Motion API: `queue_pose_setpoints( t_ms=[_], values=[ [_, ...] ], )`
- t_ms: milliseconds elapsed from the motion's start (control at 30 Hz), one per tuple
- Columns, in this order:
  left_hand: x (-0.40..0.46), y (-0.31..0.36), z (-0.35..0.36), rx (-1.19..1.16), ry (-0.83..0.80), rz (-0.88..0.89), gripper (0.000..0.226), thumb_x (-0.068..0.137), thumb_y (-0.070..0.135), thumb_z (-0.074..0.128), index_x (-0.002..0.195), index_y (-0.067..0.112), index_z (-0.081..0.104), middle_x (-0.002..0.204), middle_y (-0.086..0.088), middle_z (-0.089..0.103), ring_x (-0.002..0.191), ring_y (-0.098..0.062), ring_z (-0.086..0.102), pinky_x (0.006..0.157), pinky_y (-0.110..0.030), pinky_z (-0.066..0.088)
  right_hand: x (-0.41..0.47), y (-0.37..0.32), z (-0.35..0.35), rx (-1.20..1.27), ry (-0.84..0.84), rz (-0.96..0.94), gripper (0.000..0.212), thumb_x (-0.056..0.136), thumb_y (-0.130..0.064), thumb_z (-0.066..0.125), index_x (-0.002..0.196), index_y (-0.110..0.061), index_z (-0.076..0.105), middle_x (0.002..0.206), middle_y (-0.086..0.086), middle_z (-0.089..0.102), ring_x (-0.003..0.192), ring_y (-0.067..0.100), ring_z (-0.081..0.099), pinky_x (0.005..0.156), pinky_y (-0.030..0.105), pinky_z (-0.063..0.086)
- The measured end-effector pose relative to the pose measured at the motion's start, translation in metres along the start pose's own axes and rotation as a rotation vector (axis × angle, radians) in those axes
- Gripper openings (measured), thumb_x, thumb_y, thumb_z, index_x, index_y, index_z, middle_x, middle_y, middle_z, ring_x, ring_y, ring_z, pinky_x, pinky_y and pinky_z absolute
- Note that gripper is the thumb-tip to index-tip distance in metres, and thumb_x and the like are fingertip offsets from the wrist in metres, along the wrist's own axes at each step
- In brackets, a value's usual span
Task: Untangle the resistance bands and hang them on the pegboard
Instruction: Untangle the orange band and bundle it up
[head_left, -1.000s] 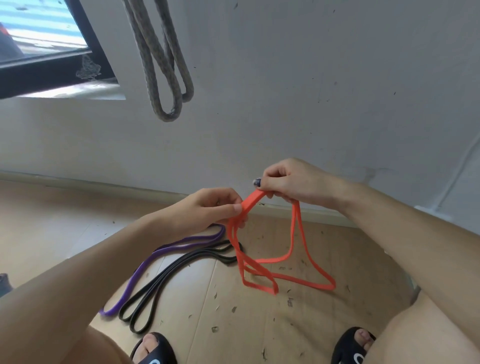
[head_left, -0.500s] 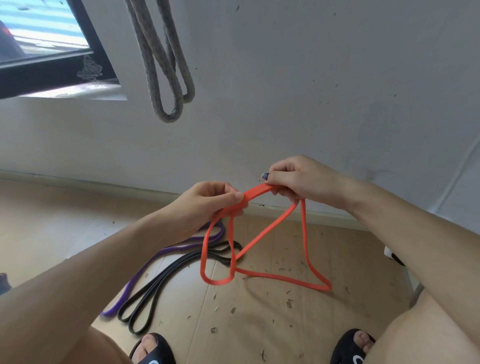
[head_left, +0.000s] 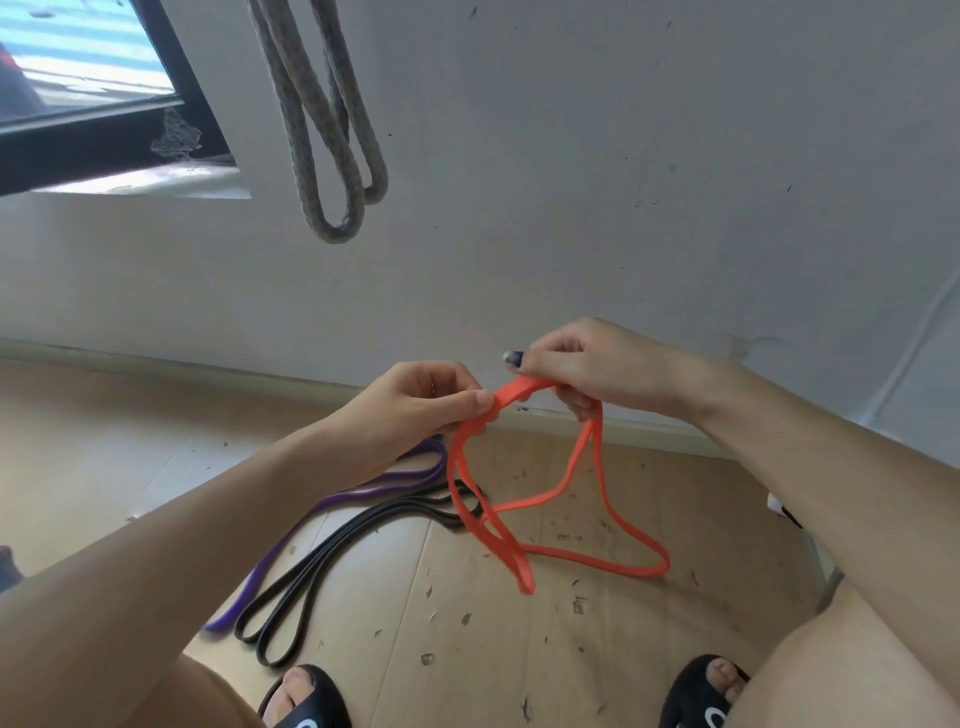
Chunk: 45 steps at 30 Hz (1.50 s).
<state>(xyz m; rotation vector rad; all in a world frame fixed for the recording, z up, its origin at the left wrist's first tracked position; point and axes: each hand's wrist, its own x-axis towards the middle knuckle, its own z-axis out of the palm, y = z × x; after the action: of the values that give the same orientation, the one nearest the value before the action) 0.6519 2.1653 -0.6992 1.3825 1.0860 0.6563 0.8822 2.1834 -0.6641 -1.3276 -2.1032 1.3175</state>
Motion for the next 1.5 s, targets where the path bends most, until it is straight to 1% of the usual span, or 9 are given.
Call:
queue_pose_setpoints(
  t_ms=[233, 367, 533, 733, 867, 1033, 1133, 1367, 1500],
  values=[
    [0.002, 0.001, 0.004, -0.138, 0.031, 0.025, 0.033, 0.081, 0.016, 0.075, 0.101, 0.008, 0.050, 0.088, -0.018, 0.076, 0.085, -0.029, 0.074, 0.085, -0.042, 0.061, 0.001, 0.000, 0.001, -0.052, 0.013, -0.039, 0.039, 0.101, -0.035, 0.062, 0.075, -0.007, 0.068, 0.054, -0.001, 0.049, 0.051, 0.011, 0.043, 0.053, 0.023, 0.039],
    [0.001, -0.002, 0.003, 0.009, -0.035, 0.048, 0.023, 0.093, 0.009, 0.069, 0.111, -0.003, 0.061, 0.102, -0.018, 0.078, 0.093, -0.030, 0.076, 0.091, -0.042, 0.061, 0.001, 0.002, 0.001, -0.024, 0.060, -0.036, 0.039, 0.101, -0.036, 0.063, 0.069, -0.012, 0.065, 0.057, 0.003, 0.048, 0.053, 0.014, 0.043, 0.056, 0.026, 0.041],
    [0.000, -0.006, 0.001, 0.253, -0.049, 0.077, 0.017, 0.097, 0.003, 0.066, 0.114, 0.002, 0.070, 0.105, -0.011, 0.079, 0.101, -0.032, 0.075, 0.098, -0.046, 0.058, 0.001, 0.006, -0.005, 0.014, 0.090, 0.022, 0.038, 0.101, -0.029, 0.061, 0.069, -0.010, 0.064, 0.054, 0.001, 0.047, 0.050, 0.015, 0.042, 0.057, 0.028, 0.041],
    [0.001, -0.002, 0.001, 0.337, -0.006, 0.141, 0.015, 0.097, 0.005, 0.066, 0.109, 0.006, 0.076, 0.098, -0.004, 0.081, 0.093, -0.019, 0.077, 0.094, -0.033, 0.059, 0.001, 0.003, -0.004, -0.040, -0.016, 0.107, 0.035, 0.103, -0.027, 0.050, 0.085, -0.006, 0.072, 0.073, 0.007, 0.072, 0.058, 0.019, 0.055, 0.060, 0.030, 0.046],
    [0.003, -0.003, 0.002, 0.355, -0.013, 0.161, 0.016, 0.101, 0.012, 0.064, 0.113, 0.011, 0.073, 0.101, -0.001, 0.081, 0.098, -0.018, 0.076, 0.099, -0.041, 0.058, 0.002, -0.001, 0.008, -0.160, -0.025, 0.031, 0.039, 0.101, -0.038, 0.058, 0.076, -0.010, 0.070, 0.057, 0.000, 0.059, 0.053, 0.012, 0.052, 0.054, 0.021, 0.043],
    [-0.001, -0.014, 0.003, 0.362, 0.000, 0.260, 0.017, 0.098, 0.008, 0.067, 0.104, 0.007, 0.052, 0.105, -0.003, 0.079, 0.104, -0.019, 0.075, 0.096, -0.040, 0.060, 0.002, 0.001, 0.002, -0.040, 0.024, 0.020, 0.036, 0.101, -0.023, 0.058, 0.074, -0.002, 0.067, 0.052, -0.001, 0.051, 0.050, 0.013, 0.045, 0.055, 0.025, 0.039],
    [0.000, -0.018, 0.006, 0.428, 0.065, 0.307, 0.020, 0.093, 0.004, 0.073, 0.101, 0.008, 0.056, 0.104, 0.000, 0.077, 0.105, -0.012, 0.075, 0.096, -0.037, 0.059, 0.004, 0.003, 0.001, 0.041, -0.008, 0.034, 0.036, 0.102, -0.023, 0.057, 0.075, -0.003, 0.068, 0.053, -0.002, 0.050, 0.051, 0.014, 0.044, 0.058, 0.030, 0.038],
    [0.006, -0.013, 0.006, 0.379, 0.112, 0.245, 0.008, 0.095, 0.012, 0.072, 0.098, 0.008, 0.066, 0.092, -0.002, 0.078, 0.086, -0.014, 0.075, 0.089, -0.038, 0.060, 0.002, 0.002, -0.004, 0.105, -0.031, 0.018, 0.037, 0.104, -0.022, 0.055, 0.082, 0.003, 0.071, 0.057, 0.003, 0.058, 0.053, 0.013, 0.053, 0.055, 0.021, 0.045],
    [0.007, -0.014, 0.007, 0.387, 0.091, 0.232, 0.006, 0.098, 0.017, 0.069, 0.101, 0.012, 0.067, 0.097, -0.001, 0.078, 0.094, -0.014, 0.075, 0.094, -0.039, 0.059, 0.003, 0.004, -0.005, 0.141, -0.025, 0.026, 0.039, 0.103, -0.022, 0.055, 0.087, 0.010, 0.070, 0.058, 0.005, 0.058, 0.055, 0.014, 0.052, 0.057, 0.023, 0.044]
  ],
)
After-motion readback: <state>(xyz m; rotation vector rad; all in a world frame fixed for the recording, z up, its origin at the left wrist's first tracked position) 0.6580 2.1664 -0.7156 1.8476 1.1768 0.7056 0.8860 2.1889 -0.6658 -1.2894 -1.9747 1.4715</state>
